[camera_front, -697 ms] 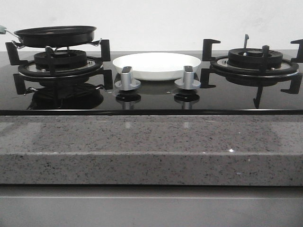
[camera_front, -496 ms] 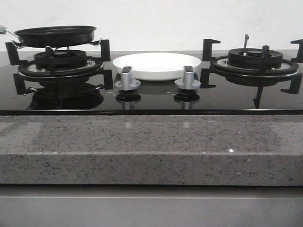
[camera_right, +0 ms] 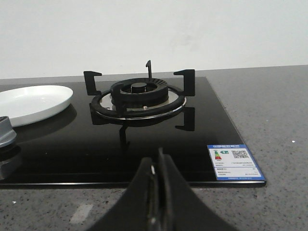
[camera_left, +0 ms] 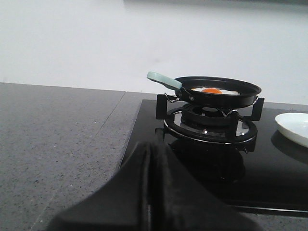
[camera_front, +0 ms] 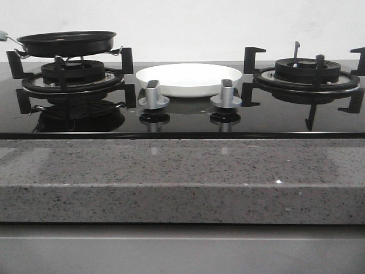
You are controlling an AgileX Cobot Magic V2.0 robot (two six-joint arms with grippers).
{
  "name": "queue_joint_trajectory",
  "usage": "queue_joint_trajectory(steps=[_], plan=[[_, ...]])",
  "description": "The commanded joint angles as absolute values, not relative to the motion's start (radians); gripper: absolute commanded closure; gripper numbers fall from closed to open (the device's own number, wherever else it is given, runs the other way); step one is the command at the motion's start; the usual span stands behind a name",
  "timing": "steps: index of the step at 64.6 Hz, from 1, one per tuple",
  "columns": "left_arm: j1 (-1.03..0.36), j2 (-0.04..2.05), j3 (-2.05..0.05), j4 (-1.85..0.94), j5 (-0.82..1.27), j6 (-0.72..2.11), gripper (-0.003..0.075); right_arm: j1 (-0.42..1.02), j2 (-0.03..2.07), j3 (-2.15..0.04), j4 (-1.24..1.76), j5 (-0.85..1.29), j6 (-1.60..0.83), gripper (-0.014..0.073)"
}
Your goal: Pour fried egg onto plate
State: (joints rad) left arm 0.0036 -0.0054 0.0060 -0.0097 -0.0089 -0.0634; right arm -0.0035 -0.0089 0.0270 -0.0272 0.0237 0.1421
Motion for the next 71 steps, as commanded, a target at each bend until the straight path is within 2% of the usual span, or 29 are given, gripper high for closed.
queue_joint_trajectory(steps=[1, 20, 30, 36, 45, 59, 65, 71], plan=[[-0.004, -0.023, 0.011, -0.016, -0.089, -0.071, 0.0739, -0.003, -0.029, 0.022, -0.056, -0.058, 0.139, 0.0662], [-0.004, -0.023, 0.011, -0.016, -0.107, -0.071, 0.0739, -0.003, -0.029, 0.022, -0.083, -0.059, 0.139, 0.0662], [-0.004, -0.023, -0.029, -0.04, -0.099, -0.071, 0.0739, -0.003, -0.029, 0.003, -0.095, -0.126, 0.139, 0.0662], [-0.004, -0.02, -0.114, -0.067, -0.053, -0.071, 0.0739, -0.003, -0.027, -0.067, -0.121, -0.031, 0.139, 0.0662], [-0.004, 0.035, -0.311, -0.059, 0.144, -0.071, 0.0739, -0.003, 0.015, -0.24, -0.144, 0.161, 0.139, 0.0662], [-0.004, 0.252, -0.614, -0.05, 0.411, -0.061, 0.0739, -0.003, 0.212, -0.515, -0.16, 0.348, 0.139, 0.0662], [-0.004, 0.332, -0.691, -0.05, 0.492, -0.061, 0.0739, -0.003, 0.286, -0.593, -0.152, 0.391, 0.139, 0.0662], [-0.004, 0.387, -0.709, -0.05, 0.488, -0.061, 0.0739, -0.003, 0.339, -0.624, -0.152, 0.384, 0.139, 0.0662]])
